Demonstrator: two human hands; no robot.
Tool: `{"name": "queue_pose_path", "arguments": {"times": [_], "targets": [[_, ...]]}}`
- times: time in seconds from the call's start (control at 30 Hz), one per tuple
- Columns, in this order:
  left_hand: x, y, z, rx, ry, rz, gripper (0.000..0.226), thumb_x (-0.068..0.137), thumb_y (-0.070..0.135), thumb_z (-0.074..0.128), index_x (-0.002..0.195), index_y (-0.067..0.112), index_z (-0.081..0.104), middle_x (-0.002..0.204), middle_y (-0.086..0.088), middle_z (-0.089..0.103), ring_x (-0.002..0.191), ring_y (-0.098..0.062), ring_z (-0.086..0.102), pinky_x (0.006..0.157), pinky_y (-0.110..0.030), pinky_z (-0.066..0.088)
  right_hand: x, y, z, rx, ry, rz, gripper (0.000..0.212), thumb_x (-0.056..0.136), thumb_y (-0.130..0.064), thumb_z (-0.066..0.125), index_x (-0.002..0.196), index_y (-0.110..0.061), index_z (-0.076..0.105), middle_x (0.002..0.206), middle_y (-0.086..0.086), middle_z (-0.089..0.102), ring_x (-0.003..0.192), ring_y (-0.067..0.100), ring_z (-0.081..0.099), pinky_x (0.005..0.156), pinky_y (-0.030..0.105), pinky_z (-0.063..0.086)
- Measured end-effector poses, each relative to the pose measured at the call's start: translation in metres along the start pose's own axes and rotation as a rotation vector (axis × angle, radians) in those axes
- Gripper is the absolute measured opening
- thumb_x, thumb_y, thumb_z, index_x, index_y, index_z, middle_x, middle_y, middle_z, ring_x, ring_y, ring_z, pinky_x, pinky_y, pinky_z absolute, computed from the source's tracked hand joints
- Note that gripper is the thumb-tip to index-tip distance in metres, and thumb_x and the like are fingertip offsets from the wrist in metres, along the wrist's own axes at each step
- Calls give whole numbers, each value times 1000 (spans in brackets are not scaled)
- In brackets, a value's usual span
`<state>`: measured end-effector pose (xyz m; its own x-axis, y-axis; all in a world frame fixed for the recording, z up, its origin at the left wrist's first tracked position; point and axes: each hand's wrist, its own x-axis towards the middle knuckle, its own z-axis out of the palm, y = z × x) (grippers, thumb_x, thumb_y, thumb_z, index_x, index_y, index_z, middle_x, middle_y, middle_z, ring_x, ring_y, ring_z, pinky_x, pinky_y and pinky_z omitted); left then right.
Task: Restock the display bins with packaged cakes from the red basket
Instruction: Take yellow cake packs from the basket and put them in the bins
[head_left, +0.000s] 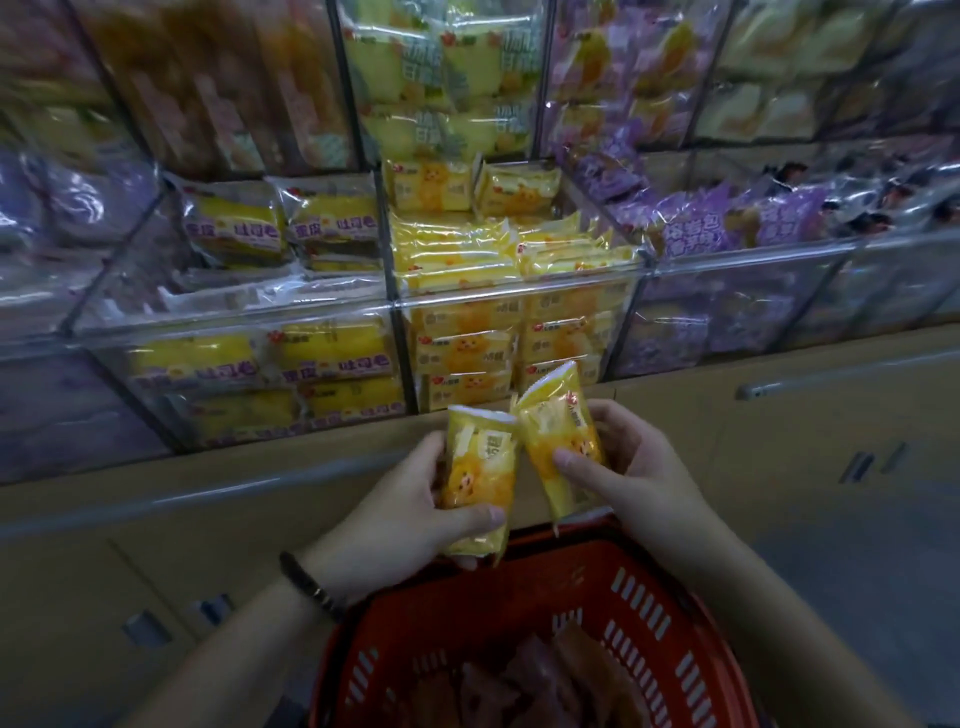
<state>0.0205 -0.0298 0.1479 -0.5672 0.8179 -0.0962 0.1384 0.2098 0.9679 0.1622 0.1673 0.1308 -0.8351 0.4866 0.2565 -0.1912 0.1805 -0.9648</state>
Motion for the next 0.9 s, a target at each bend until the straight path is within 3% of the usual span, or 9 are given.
{"name": "queue_pose_path", "arguments": {"times": [0.13, 0.23, 0.33, 0.4, 0.53, 0.67, 0.7, 0.8, 0.9], "targets": [[-14, 68, -18, 317, 107, 262, 43, 80, 34, 89, 117, 41, 68, 110, 11, 72, 87, -18, 76, 63, -46, 65, 1, -49, -16, -42, -15, -147, 36, 87, -15, 76, 122, -12, 69, 111, 16, 75, 104, 38, 72, 88, 47, 62], [-11, 113, -37, 543, 235, 402, 47, 74, 42, 91, 115, 50, 69, 106, 18, 73, 88, -8, 73, 74, -45, 63, 17, -88, -32, -137, -5, -239, 36, 86, -16, 77, 121, -22, 72, 111, 8, 76, 102, 29, 74, 81, 45, 65], [1, 155, -54, 612, 442, 518, 53, 65, 49, 94, 111, 49, 67, 99, 22, 70, 82, 5, 67, 64, -28, 53, 42, -114, -43, -265, 129, -314, 35, 87, -13, 80, 120, -23, 71, 109, 0, 76, 100, 23, 74, 71, 42, 65], [13, 181, -65, 622, 514, 588, 50, 64, 49, 94, 106, 44, 66, 98, 22, 70, 74, 5, 66, 61, -23, 47, 63, -125, -44, -377, 227, -357, 34, 89, -13, 82, 118, -25, 70, 108, -6, 75, 99, 14, 73, 75, 38, 64], [62, 211, -95, 618, 528, 592, 36, 74, 45, 91, 102, 39, 70, 106, 19, 68, 78, -2, 63, 63, -28, 52, 105, -141, -44, -647, 359, -417, 36, 87, -23, 84, 118, -33, 67, 110, -13, 70, 105, 11, 67, 86, 45, 60], [125, 217, -122, 654, 514, 520, 31, 79, 42, 88, 106, 34, 75, 83, 16, 63, 66, -3, 52, 57, -23, 41, 144, -158, -35, -883, 388, -417, 35, 92, -32, 78, 122, -42, 65, 103, -21, 53, 112, 22, 55, 96, 48, 49], [139, 218, -127, 668, 505, 505, 31, 80, 41, 88, 107, 34, 75, 87, 13, 67, 67, -5, 52, 58, -23, 41, 154, -162, -32, -925, 374, -428, 35, 92, -31, 77, 123, -43, 64, 105, -22, 52, 114, 21, 52, 99, 51, 47], [174, 212, -140, 737, 602, 502, 32, 81, 40, 87, 110, 32, 75, 116, 0, 69, 93, -18, 61, 78, -29, 48, 185, -170, -30, -1037, 338, -398, 38, 93, -31, 75, 126, -45, 62, 126, -10, 49, 124, 21, 47, 106, 52, 46], [198, 190, -148, 768, 686, 465, 34, 83, 40, 85, 114, 30, 75, 128, -8, 61, 122, -29, 58, 101, -38, 45, 210, -170, -29, -1101, 323, -347, 42, 93, -27, 75, 129, -43, 62, 132, -5, 47, 126, 23, 47, 107, 52, 48]]}}
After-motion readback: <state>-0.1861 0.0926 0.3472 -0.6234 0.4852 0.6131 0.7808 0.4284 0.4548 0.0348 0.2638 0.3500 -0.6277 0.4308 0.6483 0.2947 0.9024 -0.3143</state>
